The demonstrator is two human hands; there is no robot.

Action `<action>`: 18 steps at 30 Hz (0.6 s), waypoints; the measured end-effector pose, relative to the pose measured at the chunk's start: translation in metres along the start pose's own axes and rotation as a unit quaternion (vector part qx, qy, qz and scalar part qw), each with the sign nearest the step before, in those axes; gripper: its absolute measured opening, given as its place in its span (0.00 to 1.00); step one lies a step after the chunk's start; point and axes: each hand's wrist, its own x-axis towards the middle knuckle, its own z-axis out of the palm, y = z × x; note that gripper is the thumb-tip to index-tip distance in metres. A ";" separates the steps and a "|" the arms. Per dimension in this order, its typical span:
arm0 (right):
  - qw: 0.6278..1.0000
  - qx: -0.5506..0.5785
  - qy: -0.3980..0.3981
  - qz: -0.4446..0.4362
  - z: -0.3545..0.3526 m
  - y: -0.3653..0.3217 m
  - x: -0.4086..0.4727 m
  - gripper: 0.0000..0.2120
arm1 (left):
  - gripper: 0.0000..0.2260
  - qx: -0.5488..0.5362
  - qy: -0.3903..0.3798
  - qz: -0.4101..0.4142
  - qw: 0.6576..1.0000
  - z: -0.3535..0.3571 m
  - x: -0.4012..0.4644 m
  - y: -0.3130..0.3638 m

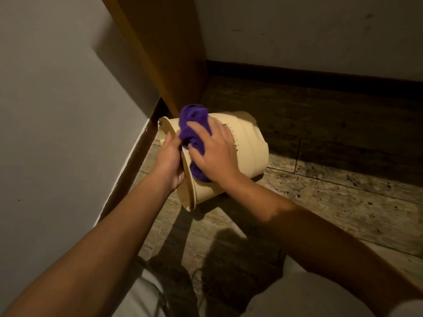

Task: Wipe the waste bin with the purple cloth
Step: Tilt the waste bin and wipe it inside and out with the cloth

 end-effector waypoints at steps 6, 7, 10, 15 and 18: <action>0.981 -0.029 0.038 0.188 -0.019 0.093 -0.006 0.22 | 0.22 0.012 0.022 -0.017 1.000 -0.005 0.002 -0.002; 0.974 -0.038 0.037 0.221 -0.022 0.107 -0.011 0.22 | 0.22 0.019 0.021 -0.013 1.000 -0.006 0.003 -0.001; 0.951 -0.064 0.024 0.302 -0.036 0.138 -0.023 0.23 | 0.21 0.029 0.015 -0.006 0.999 -0.006 0.004 0.001; 0.909 -0.030 0.066 0.411 -0.069 0.159 -0.023 0.27 | 0.25 0.039 -0.028 0.003 0.999 -0.010 0.003 0.006; 0.929 0.044 0.124 0.345 -0.084 0.131 -0.003 0.26 | 0.26 0.039 -0.071 0.003 0.997 -0.015 0.003 0.012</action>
